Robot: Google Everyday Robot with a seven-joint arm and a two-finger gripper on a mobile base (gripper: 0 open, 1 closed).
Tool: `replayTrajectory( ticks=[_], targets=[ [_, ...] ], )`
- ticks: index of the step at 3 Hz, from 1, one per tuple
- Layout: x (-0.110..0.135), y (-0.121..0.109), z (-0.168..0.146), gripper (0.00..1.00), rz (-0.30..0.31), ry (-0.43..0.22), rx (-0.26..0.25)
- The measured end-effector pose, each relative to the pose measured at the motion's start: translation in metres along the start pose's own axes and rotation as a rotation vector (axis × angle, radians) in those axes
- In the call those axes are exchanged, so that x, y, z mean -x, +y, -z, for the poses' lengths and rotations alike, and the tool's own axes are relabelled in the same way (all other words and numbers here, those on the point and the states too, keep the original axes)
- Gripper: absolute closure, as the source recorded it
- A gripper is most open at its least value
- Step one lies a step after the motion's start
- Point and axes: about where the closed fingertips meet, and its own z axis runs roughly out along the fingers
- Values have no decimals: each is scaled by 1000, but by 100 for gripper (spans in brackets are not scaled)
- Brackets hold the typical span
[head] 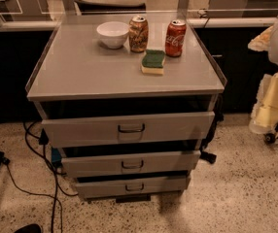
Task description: Open middle drawer
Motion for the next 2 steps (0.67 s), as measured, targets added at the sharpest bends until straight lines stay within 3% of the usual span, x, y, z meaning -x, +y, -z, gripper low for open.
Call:
replayTrajectory(
  ticks=[1, 2],
  targets=[
    [0, 0, -1, 0, 3, -3, -4],
    [3, 4, -14, 0, 34, -34, -45]
  ],
)
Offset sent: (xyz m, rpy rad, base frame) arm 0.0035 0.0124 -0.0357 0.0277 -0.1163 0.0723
